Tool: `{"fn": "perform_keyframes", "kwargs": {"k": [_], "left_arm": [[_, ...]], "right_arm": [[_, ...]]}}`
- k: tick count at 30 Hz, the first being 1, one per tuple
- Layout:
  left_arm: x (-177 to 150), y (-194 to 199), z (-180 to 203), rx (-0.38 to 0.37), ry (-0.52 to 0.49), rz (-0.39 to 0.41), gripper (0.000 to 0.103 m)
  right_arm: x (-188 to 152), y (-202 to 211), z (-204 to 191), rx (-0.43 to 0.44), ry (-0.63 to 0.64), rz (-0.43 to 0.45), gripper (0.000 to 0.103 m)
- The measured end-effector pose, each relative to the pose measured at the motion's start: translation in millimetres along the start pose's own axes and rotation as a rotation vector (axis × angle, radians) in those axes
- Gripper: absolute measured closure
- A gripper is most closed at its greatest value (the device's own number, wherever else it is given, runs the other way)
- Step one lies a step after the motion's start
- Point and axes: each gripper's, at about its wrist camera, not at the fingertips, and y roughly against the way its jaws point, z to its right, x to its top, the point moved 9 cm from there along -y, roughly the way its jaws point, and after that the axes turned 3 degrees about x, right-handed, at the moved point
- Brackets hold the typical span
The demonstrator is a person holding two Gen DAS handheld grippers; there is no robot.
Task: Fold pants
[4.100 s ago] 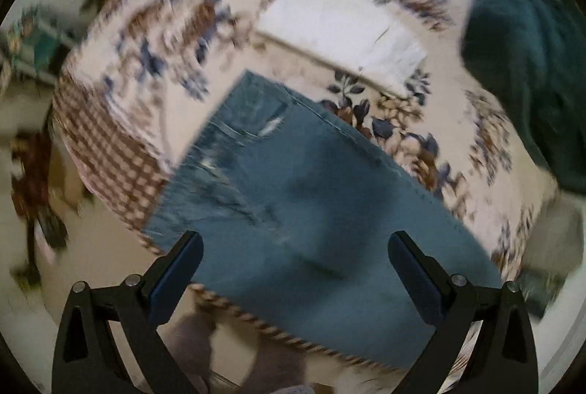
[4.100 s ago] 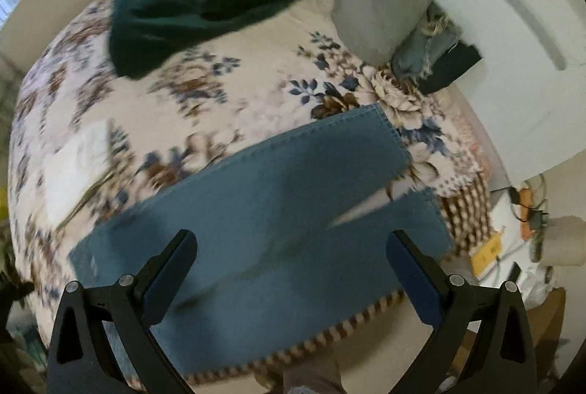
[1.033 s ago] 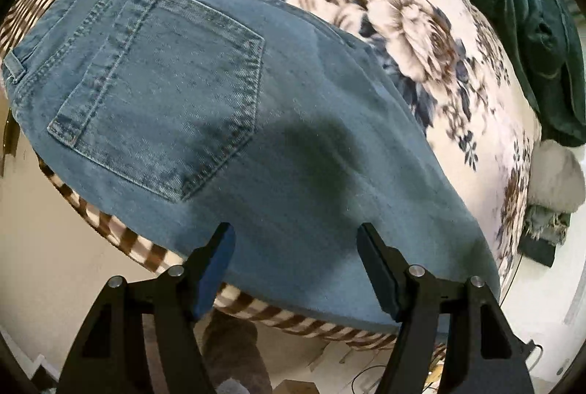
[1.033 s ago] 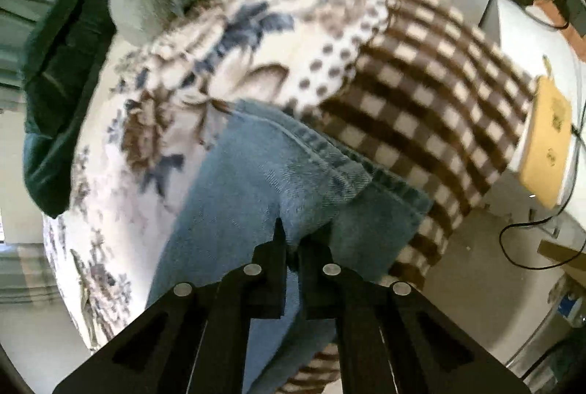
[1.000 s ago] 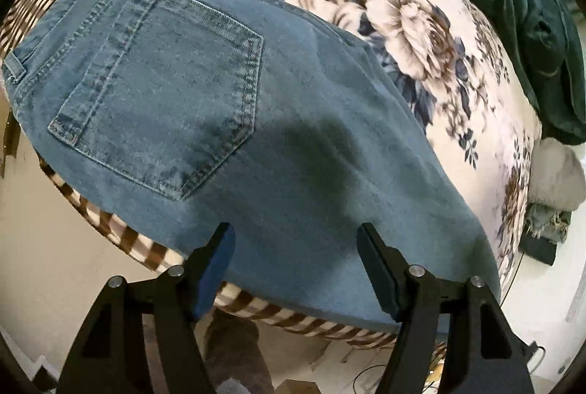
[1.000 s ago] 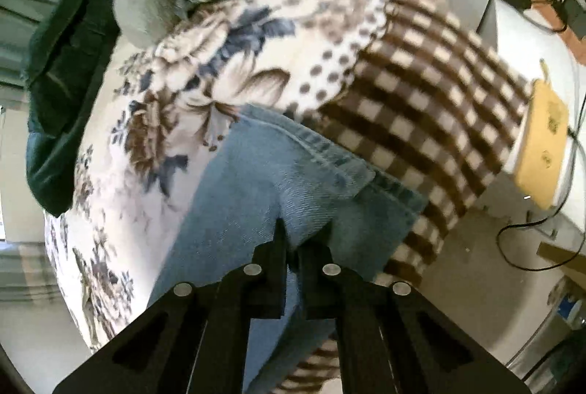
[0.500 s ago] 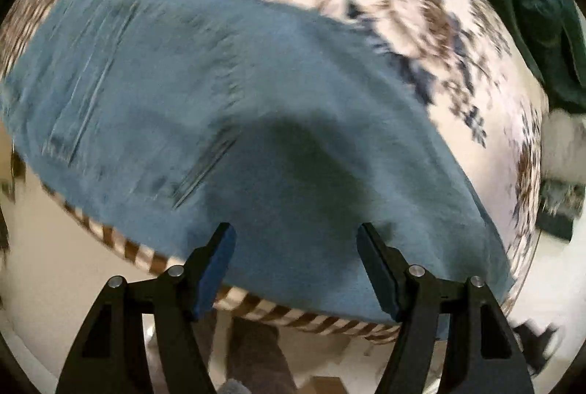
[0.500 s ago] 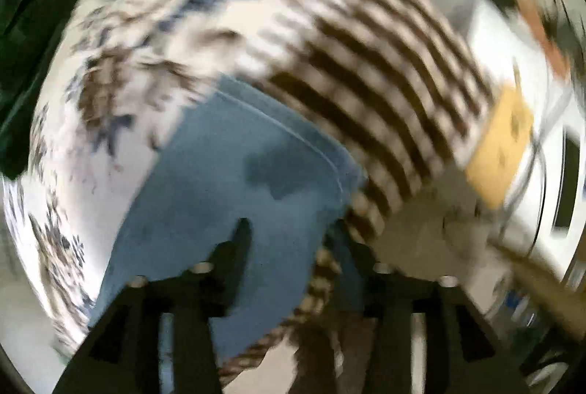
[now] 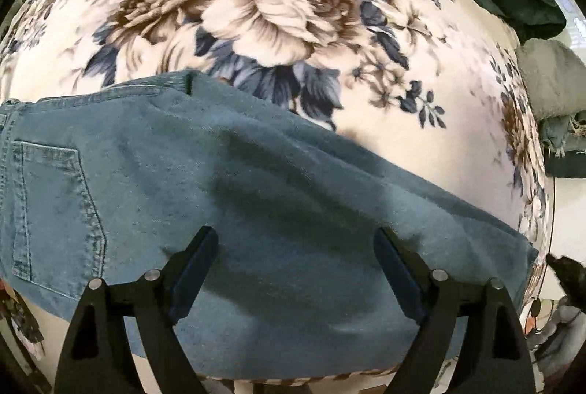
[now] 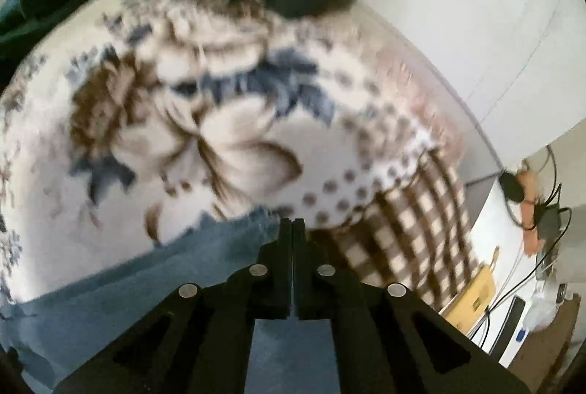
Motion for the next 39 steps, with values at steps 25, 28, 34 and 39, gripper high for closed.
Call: {"fn": "perform_keyframes", "kwargs": {"k": [25, 28, 34, 39], "left_arm": [[-46, -16, -13, 0.066, 0.024, -0.054, 0.016], [-48, -20, 11, 0.045, -0.012, -0.056, 0.016], [-52, -24, 34, 0.047, -0.049, -0.059, 0.016], [-50, -29, 32, 0.061, -0.048, -0.071, 0.016]], "right_arm": [[-16, -27, 12, 0.020, -0.030, -0.219, 0.045], [-18, -37, 2, 0.051, 0.018, -0.227, 0.045], [-19, -50, -12, 0.025, 0.150, -0.181, 0.086], [-10, -11, -21, -0.053, 0.258, 0.028, 0.087]]}}
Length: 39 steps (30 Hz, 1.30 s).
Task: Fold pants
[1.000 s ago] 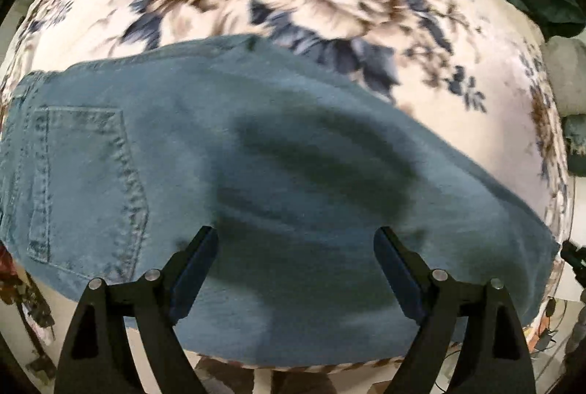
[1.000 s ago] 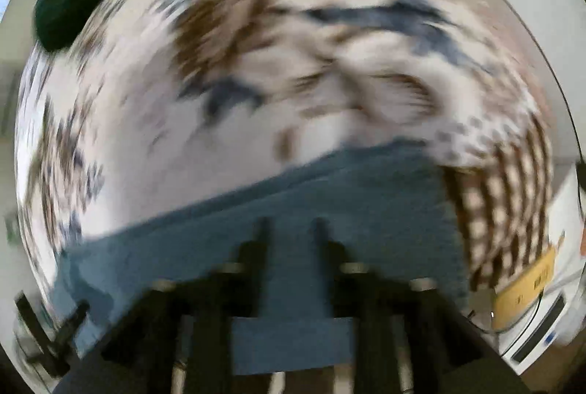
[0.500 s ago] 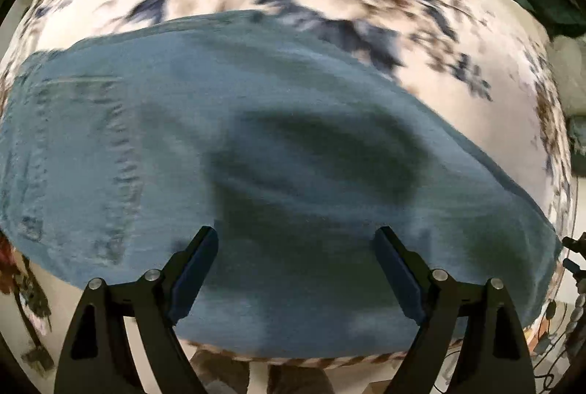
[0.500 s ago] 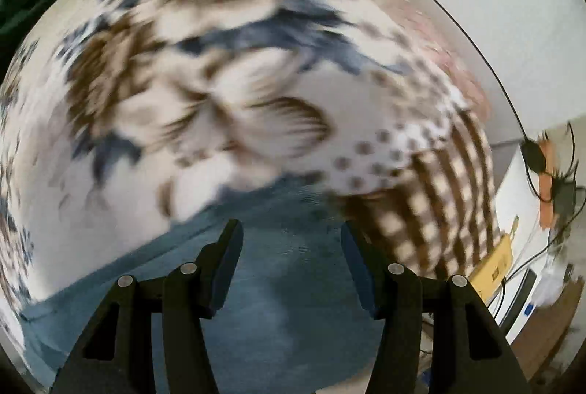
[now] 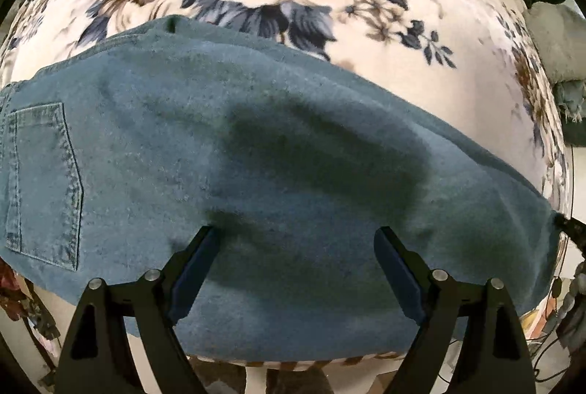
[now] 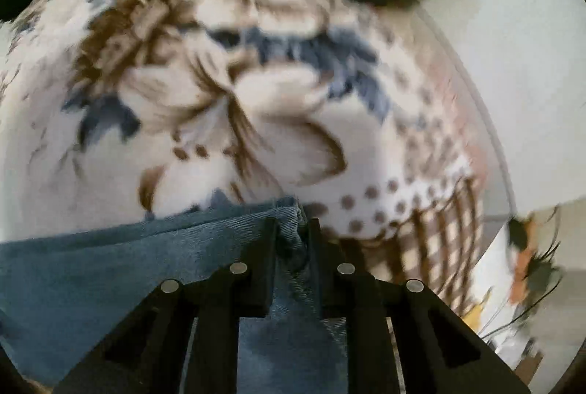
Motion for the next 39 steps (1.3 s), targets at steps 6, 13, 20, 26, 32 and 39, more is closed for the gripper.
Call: {"fn": "perform_keyframes", "kwargs": {"k": [6, 13, 20, 26, 32, 39], "left_arm": [[-14, 3, -22, 0.003, 0.027, 0.010, 0.016], [-32, -3, -62, 0.012, 0.114, -0.027, 0.016], [-71, 20, -140, 0.000, 0.253, -0.057, 0.016], [-89, 32, -242, 0.026, 0.467, -0.048, 0.016], [-75, 26, -336, 0.051, 0.645, 0.010, 0.016], [-46, 16, -395, -0.088, 0.777, 0.116, 0.067]], "right_arm": [[21, 36, -10, -0.038, -0.028, 0.129, 0.087], [5, -1, -44, 0.070, -0.056, -0.136, 0.059], [-76, 74, -134, 0.369, -0.158, -0.251, 0.045], [-190, 80, -246, 0.537, -0.265, -0.479, 0.045], [-239, 75, -320, 0.630, -0.354, -0.536, 0.046], [-250, 69, -335, 0.511, -0.418, -0.486, 0.093]]}}
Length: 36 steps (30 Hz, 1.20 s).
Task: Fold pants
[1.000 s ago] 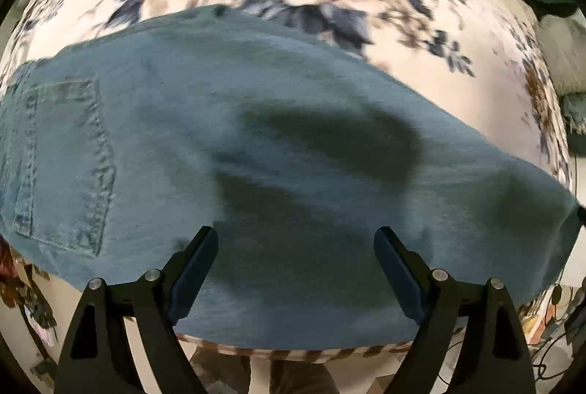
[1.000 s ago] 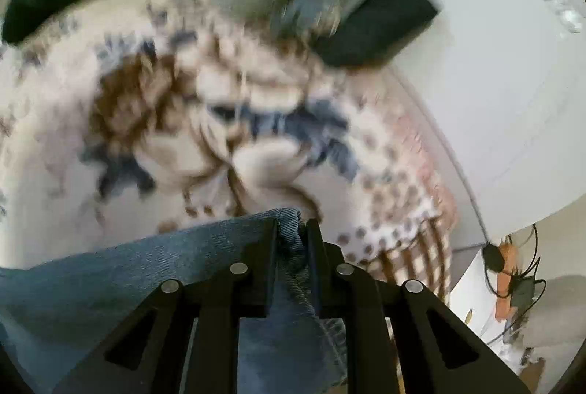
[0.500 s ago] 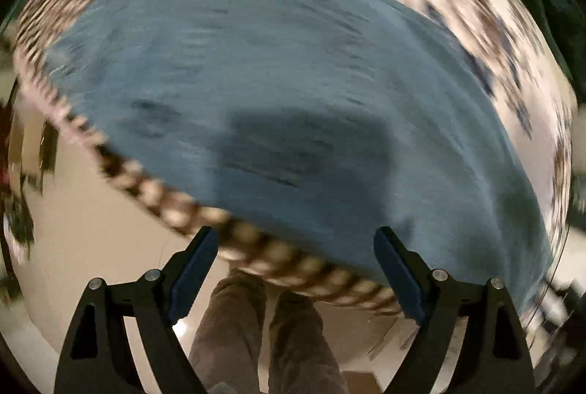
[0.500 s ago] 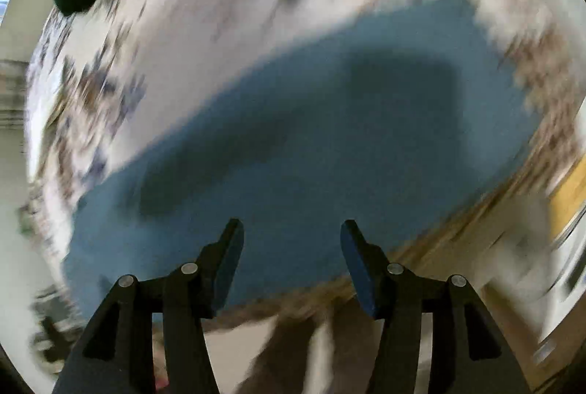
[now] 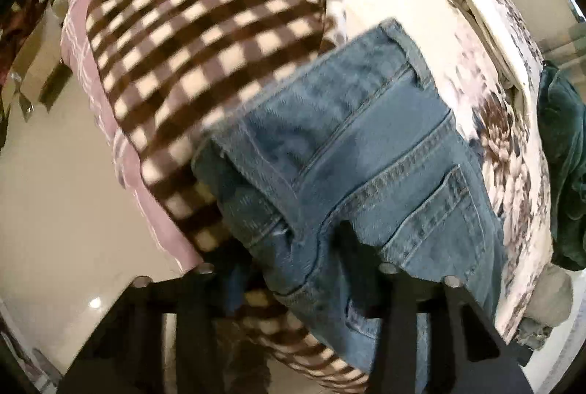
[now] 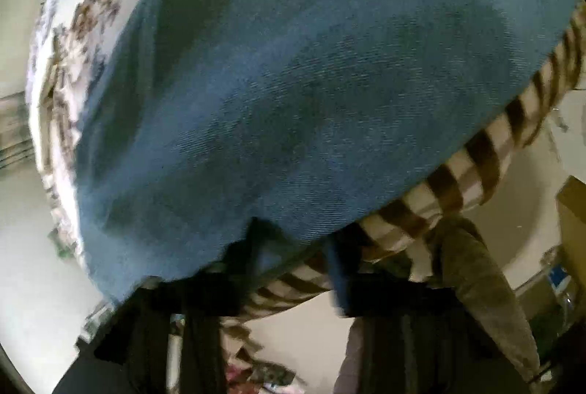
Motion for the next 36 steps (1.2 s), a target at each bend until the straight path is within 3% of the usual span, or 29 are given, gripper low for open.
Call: {"fn": "perform_keyframes", "kwargs": {"k": [4, 6, 11, 14, 15, 16, 17, 18, 19, 20, 23, 26, 31, 36], "left_arm": [[8, 12, 12, -0.023, -0.029, 0.045, 0.080], [6, 26, 6, -0.034, -0.033, 0.052, 0.081], [4, 11, -4, -0.014, -0.053, -0.002, 0.079], [2, 20, 7, 0.003, -0.085, -0.021, 0.075], [-1, 25, 10, 0.015, -0.102, -0.021, 0.075], [-4, 32, 13, 0.035, -0.128, -0.019, 0.073], [-9, 38, 16, 0.058, -0.159, -0.018, 0.067], [-17, 46, 21, 0.089, -0.200, -0.025, 0.045], [-24, 50, 28, 0.107, -0.231, -0.028, 0.026], [-31, 54, 36, 0.117, -0.269, -0.028, 0.021], [-54, 55, 73, 0.119, -0.386, -0.038, 0.019], [-93, 40, 140, 0.092, -0.583, -0.066, 0.018], [-168, 1, 235, 0.039, -0.803, -0.133, 0.018], [-228, -35, 287, 0.073, -0.952, -0.160, 0.018]], "right_arm": [[-11, 9, -13, -0.076, 0.077, 0.048, 0.098], [-18, 16, -19, -0.103, 0.116, 0.066, 0.101], [-25, 0, -25, -0.167, 0.215, 0.013, 0.099], [-21, -5, -29, -0.130, 0.215, -0.041, 0.095], [-21, -3, -29, -0.095, 0.208, -0.060, 0.088], [-16, -1, -27, -0.075, 0.206, -0.069, 0.072], [-16, 4, -26, -0.058, 0.200, -0.071, 0.062], [-15, 9, -24, -0.050, 0.198, -0.066, 0.043], [-14, 15, -22, -0.034, 0.202, -0.059, 0.039], [-13, 22, -20, -0.021, 0.207, -0.049, 0.039], [-2, 45, -5, 0.004, 0.165, 0.020, 0.039], [30, 76, 34, 0.033, 0.055, 0.133, 0.039], [93, 126, 131, 0.089, -0.181, 0.312, 0.039], [163, 178, 231, 0.148, -0.365, 0.482, 0.039]]}}
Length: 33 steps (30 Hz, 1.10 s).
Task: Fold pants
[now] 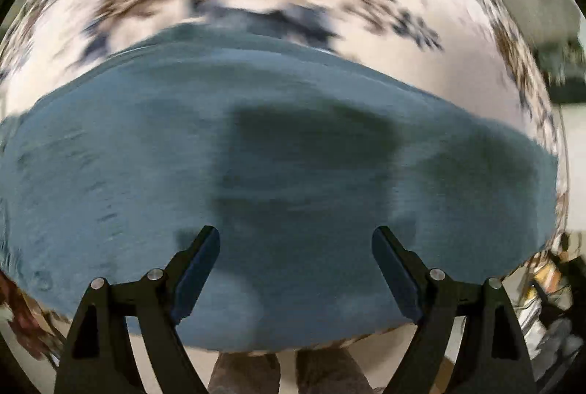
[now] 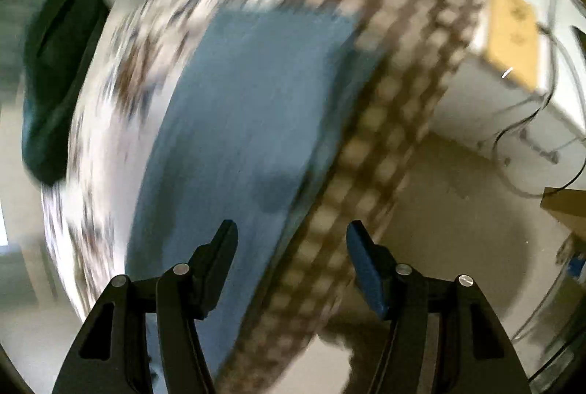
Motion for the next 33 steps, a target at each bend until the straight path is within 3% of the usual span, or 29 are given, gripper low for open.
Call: {"fn": "perform_keyframes", "kwargs": {"k": [6, 8, 9, 10, 11, 13, 15, 19, 21, 23, 26, 27, 28, 29, 33], "left_arm": [[1, -9, 41, 0.042, -0.082, -0.014, 0.018], [0, -9, 46, 0.051, -0.093, -0.021, 0.018], [-1, -10, 48, 0.054, -0.098, -0.028, 0.018], [-2, -12, 49, 0.063, -0.104, -0.037, 0.018], [-3, -13, 52, 0.067, -0.107, -0.044, 0.019], [-4, -14, 54, 0.070, -0.114, -0.052, 0.019], [-4, -10, 57, 0.073, -0.129, -0.053, 0.019], [-4, -2, 66, 0.048, -0.143, -0.059, 0.018], [-4, 3, 73, 0.034, -0.153, -0.053, 0.018], [-4, 5, 86, 0.035, -0.170, -0.051, 0.019], [-7, -4, 92, 0.027, -0.172, -0.082, 0.018], [-7, -9, 95, 0.019, -0.167, -0.093, 0.019], [-6, -16, 96, 0.011, -0.165, -0.101, 0.018], [-5, -24, 96, 0.016, -0.173, -0.103, 0.018], [-3, -48, 96, 0.012, -0.164, -0.099, 0.015]], "right_arm": [[89, -3, 16, 0.020, -0.052, 0.110, 0.039], [104, -19, 19, -0.024, -0.027, 0.081, 0.040], [108, -28, 21, -0.039, -0.023, 0.063, 0.051], [107, -36, 21, -0.038, -0.021, 0.041, 0.081], [109, -42, 21, -0.037, -0.014, 0.018, 0.092], [113, -38, 15, -0.064, 0.038, 0.057, 0.093], [111, -26, 7, -0.075, 0.088, 0.085, 0.093], [101, 5, 13, -0.045, 0.056, 0.090, 0.094], [98, 13, 24, -0.078, 0.070, 0.070, 0.094], [93, -2, 38, -0.103, 0.068, -0.004, 0.093], [91, -16, 54, -0.025, -0.007, -0.081, 0.084], [91, -13, 55, 0.026, -0.018, -0.069, 0.076], [89, -11, 55, 0.061, -0.019, -0.061, 0.061], [86, -10, 56, 0.085, -0.019, -0.057, 0.055], [64, -30, 57, 0.198, -0.054, -0.133, 0.053]]}}
